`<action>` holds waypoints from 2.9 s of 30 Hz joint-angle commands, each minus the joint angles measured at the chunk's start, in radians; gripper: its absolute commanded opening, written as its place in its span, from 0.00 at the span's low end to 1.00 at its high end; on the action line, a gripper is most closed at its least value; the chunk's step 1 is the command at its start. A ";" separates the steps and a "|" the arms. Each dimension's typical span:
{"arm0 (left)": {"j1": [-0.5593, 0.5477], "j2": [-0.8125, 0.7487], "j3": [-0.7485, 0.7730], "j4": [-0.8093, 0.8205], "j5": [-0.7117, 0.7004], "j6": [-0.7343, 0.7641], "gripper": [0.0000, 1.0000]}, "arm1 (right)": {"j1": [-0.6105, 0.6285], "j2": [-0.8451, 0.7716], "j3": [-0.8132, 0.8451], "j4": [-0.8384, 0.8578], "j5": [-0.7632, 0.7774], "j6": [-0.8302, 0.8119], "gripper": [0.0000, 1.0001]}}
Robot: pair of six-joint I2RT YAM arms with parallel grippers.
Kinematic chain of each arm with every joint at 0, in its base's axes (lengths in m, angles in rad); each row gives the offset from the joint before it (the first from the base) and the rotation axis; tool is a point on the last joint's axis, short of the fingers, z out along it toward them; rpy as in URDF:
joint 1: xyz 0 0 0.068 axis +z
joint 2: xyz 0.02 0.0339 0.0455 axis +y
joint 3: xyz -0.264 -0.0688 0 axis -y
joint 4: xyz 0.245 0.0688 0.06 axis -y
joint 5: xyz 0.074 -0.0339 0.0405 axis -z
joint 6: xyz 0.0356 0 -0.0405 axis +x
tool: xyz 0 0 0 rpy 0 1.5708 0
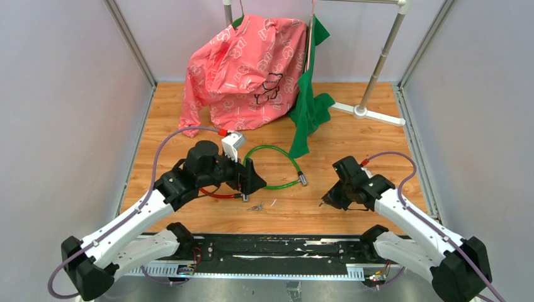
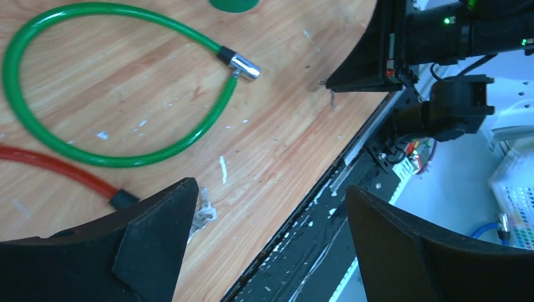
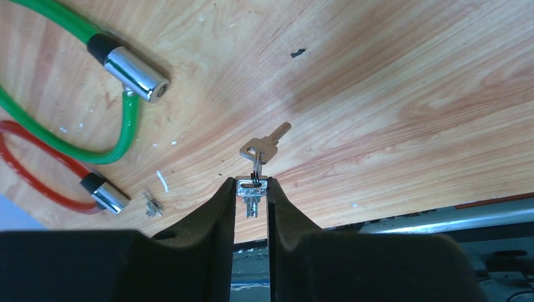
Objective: Unlock with the key
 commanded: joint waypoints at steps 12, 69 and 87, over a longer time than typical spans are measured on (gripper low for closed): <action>-0.264 0.150 -0.031 0.358 -0.090 -0.111 0.87 | 0.014 -0.190 0.025 -0.082 -0.044 0.232 0.00; -0.410 0.482 0.093 0.708 -0.363 -0.348 0.30 | 0.013 -0.187 0.220 0.083 -0.192 0.541 0.00; -0.413 0.470 0.094 0.700 -0.418 -0.281 0.00 | 0.014 -0.207 0.224 0.127 -0.194 0.366 0.45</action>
